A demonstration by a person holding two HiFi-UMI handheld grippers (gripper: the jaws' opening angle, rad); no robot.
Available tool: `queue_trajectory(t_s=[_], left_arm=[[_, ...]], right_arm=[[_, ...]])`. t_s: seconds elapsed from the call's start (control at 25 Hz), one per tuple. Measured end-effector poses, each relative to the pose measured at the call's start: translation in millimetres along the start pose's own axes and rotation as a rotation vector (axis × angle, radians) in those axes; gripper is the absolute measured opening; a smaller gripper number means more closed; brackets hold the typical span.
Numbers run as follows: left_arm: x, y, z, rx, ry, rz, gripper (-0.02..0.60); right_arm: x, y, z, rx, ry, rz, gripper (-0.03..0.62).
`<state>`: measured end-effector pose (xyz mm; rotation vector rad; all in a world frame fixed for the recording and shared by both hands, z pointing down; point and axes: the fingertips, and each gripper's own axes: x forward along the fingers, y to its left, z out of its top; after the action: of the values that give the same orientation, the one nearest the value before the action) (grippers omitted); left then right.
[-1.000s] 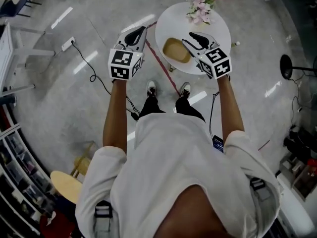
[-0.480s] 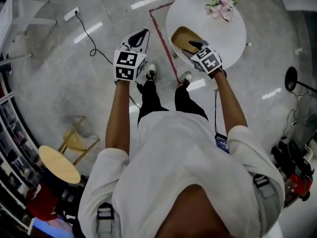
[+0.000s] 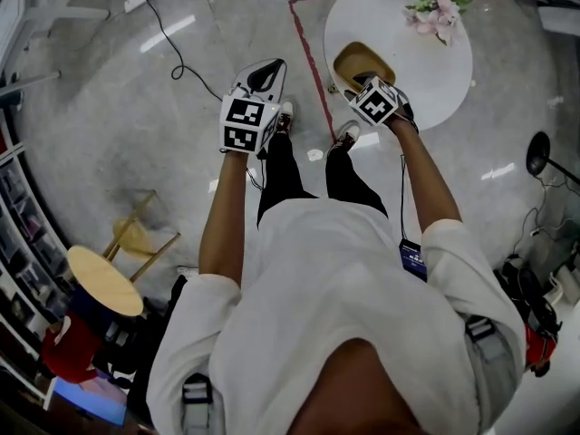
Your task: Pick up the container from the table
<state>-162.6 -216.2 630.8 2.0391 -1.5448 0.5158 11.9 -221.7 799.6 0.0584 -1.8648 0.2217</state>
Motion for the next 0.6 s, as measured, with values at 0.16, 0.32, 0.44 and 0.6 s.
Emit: queue_trajectory(t_s=[0.16, 0.32, 0.44, 0.6], left_arm=[[-0.5, 0.8, -8.6, -0.001, 0.014, -0.003, 0.017], [-0.3, -3.1, -11.6, -0.026, 0.015, -0.025, 0.017], [-1.0, -7.6, -8.7, -0.028, 0.013, -0.039, 0.017], [-2.5, -9.8, 10.9, 0.026, -0.003, -0.059, 0.017]], right_arm=[[12.1, 0.6, -7.3, -0.049, 0.059, -0.025, 0.085], [15.1, -3.0, -7.8, -0.081, 0.045, -0.064, 0.034], [9.7, -5.7, -7.3, -0.098, 0.046, -0.085, 0.017], [-13.9, -12.1, 7.1, -0.073, -0.001, -0.113, 0.015]])
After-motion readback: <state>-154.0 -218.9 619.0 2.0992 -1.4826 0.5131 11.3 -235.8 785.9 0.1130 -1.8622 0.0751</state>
